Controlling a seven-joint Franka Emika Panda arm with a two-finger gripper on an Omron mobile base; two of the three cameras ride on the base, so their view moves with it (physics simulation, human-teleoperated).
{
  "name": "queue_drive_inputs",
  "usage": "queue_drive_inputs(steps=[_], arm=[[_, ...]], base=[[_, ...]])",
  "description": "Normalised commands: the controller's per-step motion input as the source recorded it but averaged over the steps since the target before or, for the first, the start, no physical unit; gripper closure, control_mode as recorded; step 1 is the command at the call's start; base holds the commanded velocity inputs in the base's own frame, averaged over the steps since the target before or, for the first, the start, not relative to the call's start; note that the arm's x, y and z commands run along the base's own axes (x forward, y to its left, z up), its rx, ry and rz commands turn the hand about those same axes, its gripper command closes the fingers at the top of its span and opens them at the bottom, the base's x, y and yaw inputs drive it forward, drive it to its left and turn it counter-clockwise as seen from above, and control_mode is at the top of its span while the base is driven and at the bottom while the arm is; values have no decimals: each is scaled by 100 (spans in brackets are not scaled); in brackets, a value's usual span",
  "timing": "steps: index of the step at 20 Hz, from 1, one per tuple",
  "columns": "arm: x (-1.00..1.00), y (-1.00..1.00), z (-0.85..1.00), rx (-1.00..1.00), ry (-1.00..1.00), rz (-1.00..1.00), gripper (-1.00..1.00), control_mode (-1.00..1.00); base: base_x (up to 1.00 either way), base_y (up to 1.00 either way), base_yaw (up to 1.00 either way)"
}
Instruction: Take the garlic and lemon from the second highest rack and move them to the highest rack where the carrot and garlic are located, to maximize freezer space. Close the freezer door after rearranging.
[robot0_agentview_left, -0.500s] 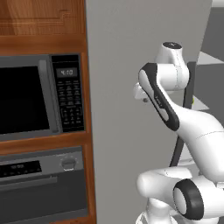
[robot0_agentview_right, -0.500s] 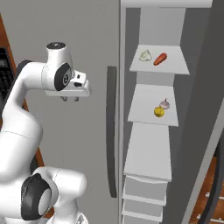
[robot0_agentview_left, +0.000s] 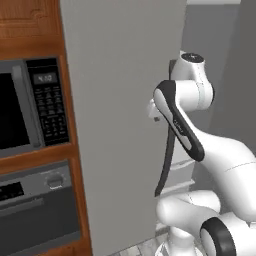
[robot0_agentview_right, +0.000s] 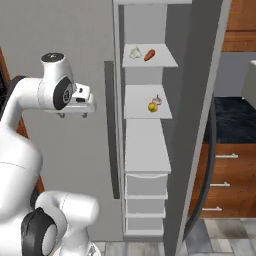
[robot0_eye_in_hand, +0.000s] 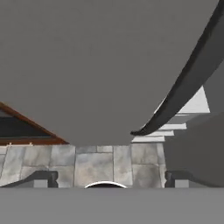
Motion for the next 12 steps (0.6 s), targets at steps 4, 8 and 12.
queue_drive_inputs(steps=[4, 8, 12], arm=[[0, 0, 0, 0, 0, 0, -100, 100], [0, 0, 0, 0, 0, 0, -100, 100], [0, 0, 0, 0, 0, 0, -100, 100]], base=[[5, -18, -51], [21, -22, -21], [35, -42, -28]])
